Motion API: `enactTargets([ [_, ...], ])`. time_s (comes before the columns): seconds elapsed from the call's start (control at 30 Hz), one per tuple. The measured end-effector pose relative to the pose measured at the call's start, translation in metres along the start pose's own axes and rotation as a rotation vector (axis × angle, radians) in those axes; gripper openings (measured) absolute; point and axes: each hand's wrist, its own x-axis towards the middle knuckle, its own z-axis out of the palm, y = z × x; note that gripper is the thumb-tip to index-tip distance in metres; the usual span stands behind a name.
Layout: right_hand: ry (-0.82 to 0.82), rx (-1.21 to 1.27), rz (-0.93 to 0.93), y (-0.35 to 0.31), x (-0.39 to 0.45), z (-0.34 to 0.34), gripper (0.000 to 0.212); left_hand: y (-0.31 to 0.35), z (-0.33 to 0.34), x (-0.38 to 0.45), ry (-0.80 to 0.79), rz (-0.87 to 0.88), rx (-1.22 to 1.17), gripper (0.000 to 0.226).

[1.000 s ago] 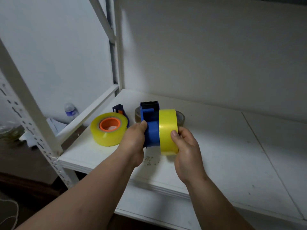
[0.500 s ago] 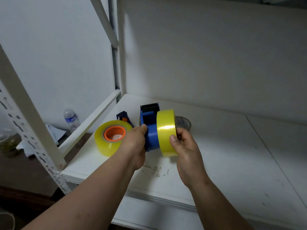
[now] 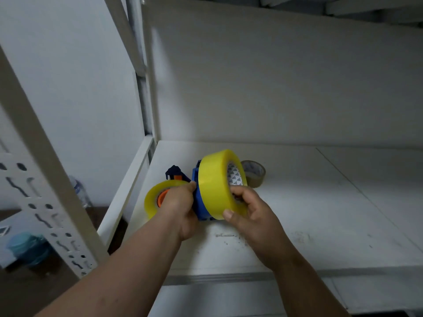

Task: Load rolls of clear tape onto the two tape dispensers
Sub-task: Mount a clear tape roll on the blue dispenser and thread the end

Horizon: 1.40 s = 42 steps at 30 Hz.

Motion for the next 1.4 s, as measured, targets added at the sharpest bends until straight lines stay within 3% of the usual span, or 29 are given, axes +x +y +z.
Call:
enactTargets([
  [0.13, 0.006, 0.050, 0.036, 0.000, -0.008, 0.012, 0.038, 0.003, -0.010, -0.004, -0.028, 0.067, -0.010, 0.033],
  [0.33, 0.055, 0.392, 0.025, 0.003, -0.012, 0.013, 0.038, 0.001, -0.005, -0.016, -0.115, 0.251, 0.141, 0.027],
  [0.43, 0.052, 0.434, 0.036, 0.002, -0.012, 0.006, 0.042, 0.001, 0.002, -0.024, -0.158, 0.290, 0.145, 0.022],
  [0.7, 0.124, 0.385, 0.016, -0.003, -0.013, -0.012, 0.028, -0.004, 0.028, -0.032, -0.231, 0.399, 0.336, 0.050],
  [0.8, 0.168, 0.457, 0.043, -0.008, -0.009, -0.021, 0.039, -0.014, 0.038, -0.040, -0.226, 0.502, 0.384, 0.046],
  [0.87, 0.209, 0.425, 0.058, -0.008, -0.007, -0.025, 0.039, -0.020, 0.042, -0.042, -0.210, 0.543, 0.404, 0.040],
  [0.97, 0.178, 0.369, 0.047, -0.005, -0.008, -0.029, 0.037, -0.022, 0.045, -0.039, -0.159, 0.495, 0.415, 0.049],
  [1.2, 0.079, -0.150, -0.139, -0.001, -0.013, -0.033, 0.026, -0.020, 0.043, -0.032, -0.177, 0.256, 0.274, 0.028],
  [1.4, -0.004, -0.512, -0.328, 0.004, -0.014, -0.032, 0.028, -0.022, 0.038, -0.032, -0.338, 0.070, -0.053, 0.068],
])
